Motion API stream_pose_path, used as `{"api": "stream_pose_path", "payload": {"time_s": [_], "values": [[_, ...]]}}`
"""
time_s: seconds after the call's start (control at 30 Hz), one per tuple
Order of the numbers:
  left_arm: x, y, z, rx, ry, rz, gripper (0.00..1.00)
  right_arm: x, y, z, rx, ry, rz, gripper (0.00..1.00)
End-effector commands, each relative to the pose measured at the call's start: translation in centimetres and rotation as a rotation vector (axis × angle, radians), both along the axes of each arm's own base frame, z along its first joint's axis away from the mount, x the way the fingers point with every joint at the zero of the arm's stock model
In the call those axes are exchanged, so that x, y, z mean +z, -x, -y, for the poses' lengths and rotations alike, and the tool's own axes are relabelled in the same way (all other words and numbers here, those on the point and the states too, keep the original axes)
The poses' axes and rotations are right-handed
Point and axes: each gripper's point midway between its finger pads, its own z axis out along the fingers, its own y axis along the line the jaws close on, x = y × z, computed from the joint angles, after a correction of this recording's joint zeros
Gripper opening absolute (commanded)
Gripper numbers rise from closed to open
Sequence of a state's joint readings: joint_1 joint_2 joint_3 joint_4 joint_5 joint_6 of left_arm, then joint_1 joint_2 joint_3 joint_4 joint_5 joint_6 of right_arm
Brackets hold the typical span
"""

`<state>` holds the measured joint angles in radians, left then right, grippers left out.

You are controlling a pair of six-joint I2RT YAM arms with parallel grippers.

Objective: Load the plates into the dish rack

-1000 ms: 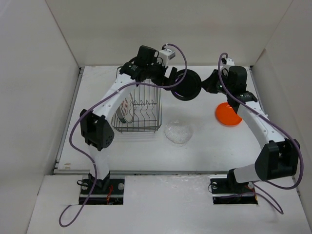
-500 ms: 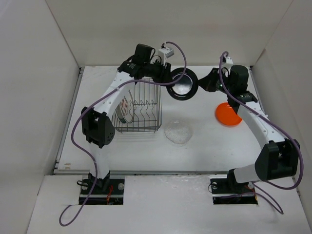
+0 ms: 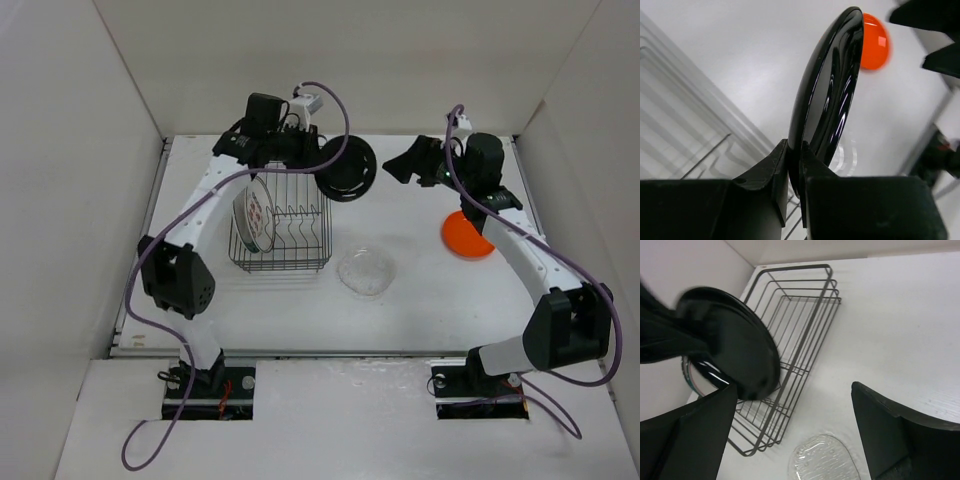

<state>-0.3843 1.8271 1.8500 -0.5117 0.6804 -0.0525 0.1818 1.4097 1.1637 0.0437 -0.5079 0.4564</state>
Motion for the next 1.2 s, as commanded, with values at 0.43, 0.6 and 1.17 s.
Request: {"api": "stream_pose_path", "payload": {"time_s": [0.43, 0.6, 1.17], "values": [[-2.2, 4.9, -16.1, 0.794, -0.714, 0.084, 0.0, -1.4, 0.0, 3.0, -0.249, 0.132, -0.089, 1.0], [-2.4, 4.1, -17.3, 0.814, -0.693, 0.046, 0.0, -1.8, 0.4, 3.5, -0.264, 0.159, -0.086, 1.0], [-5.8, 3.1, -15.0, 0.692, -0.649, -0.095, 0.0, -4.1, 0.7, 4.2, -0.276, 0.186, -0.126, 1.0]]}}
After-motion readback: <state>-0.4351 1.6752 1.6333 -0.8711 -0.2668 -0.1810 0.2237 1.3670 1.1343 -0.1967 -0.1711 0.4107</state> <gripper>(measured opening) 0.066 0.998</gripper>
